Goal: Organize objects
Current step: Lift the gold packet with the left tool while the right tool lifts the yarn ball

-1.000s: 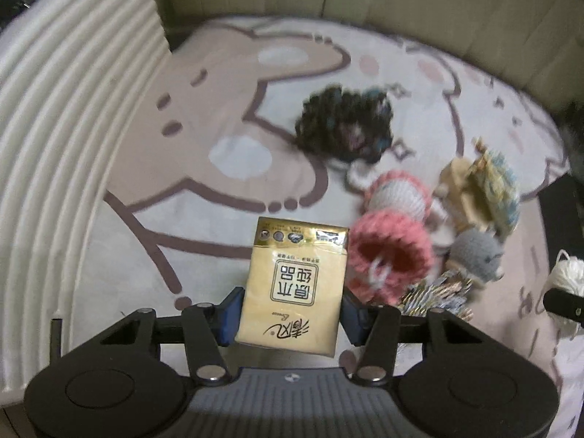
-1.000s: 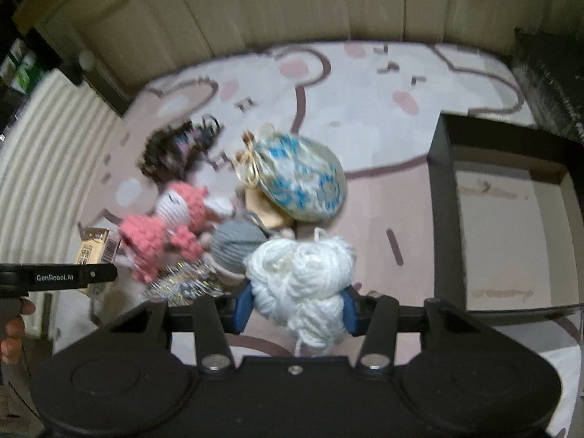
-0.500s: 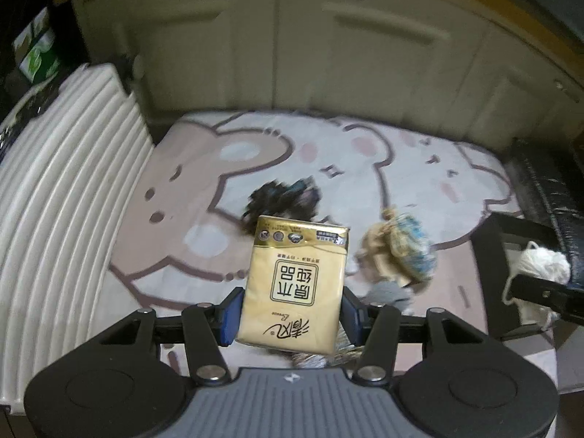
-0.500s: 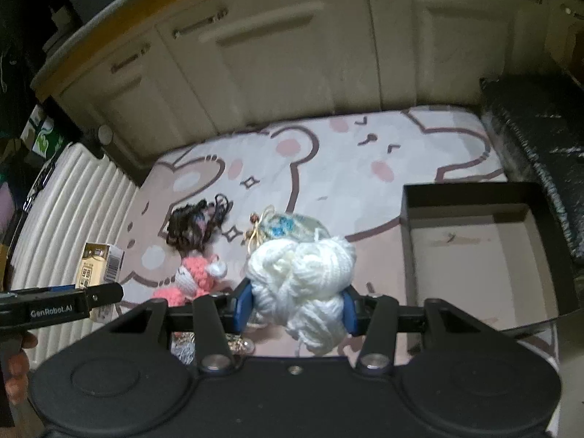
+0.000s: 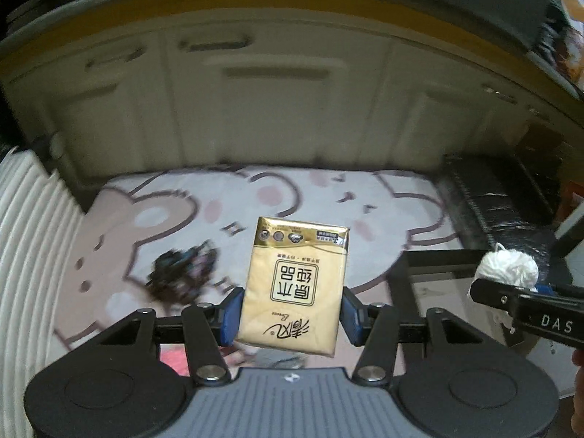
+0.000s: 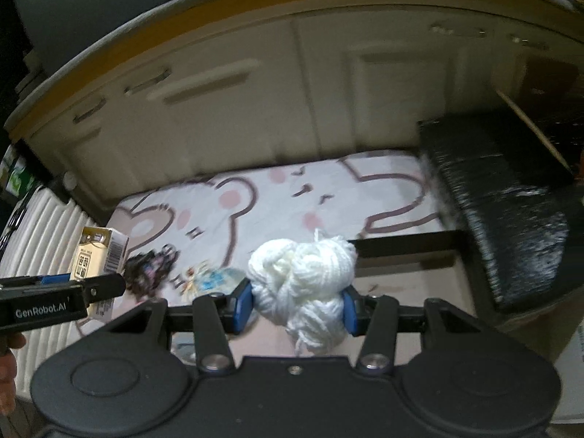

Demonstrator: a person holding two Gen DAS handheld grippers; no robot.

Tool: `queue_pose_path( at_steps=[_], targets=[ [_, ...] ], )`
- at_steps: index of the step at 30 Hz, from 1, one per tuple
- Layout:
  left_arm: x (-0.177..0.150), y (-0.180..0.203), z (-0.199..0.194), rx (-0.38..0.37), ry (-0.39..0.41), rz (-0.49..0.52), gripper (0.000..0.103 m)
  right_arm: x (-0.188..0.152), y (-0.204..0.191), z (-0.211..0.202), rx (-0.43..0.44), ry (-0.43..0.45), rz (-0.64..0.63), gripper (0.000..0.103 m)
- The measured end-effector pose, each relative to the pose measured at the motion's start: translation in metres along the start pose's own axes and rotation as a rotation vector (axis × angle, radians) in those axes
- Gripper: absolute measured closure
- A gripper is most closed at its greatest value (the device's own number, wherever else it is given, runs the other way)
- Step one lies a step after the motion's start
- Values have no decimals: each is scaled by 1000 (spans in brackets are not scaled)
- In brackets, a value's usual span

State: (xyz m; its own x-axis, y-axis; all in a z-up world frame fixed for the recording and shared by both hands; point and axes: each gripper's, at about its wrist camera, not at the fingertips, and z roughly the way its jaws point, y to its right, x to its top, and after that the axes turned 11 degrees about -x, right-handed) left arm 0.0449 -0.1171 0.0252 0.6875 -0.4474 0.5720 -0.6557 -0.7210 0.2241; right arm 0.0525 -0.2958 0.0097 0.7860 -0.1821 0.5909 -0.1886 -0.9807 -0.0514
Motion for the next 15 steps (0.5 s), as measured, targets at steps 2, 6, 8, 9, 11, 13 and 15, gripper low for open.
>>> queue_pose_path(
  at_steps=[2,6,8,9,11,13,15],
  targets=[
    [3,16,7,-21,-1,13,48,3,13,1,-17,6,8,54],
    [8,43,23,-54,-2,14,48,7,37,5,-54,8,30,54],
    [10,56,30,-74,-8,21,48,7,47,8,-67,7,46,54],
    [10,61,33,-80,-8,18,48,6,51,10,-75,9,52,54],
    [11,73,41,-94,-15,27,48,7,58,12,-86,11,63,54],
    [12,83,48,-108,-21,30,48,7,66,16,-91,7,83,54],
    [12,92,55,-124,-27,30,48,7,73,21,-96,-1,105,54]
  ],
)
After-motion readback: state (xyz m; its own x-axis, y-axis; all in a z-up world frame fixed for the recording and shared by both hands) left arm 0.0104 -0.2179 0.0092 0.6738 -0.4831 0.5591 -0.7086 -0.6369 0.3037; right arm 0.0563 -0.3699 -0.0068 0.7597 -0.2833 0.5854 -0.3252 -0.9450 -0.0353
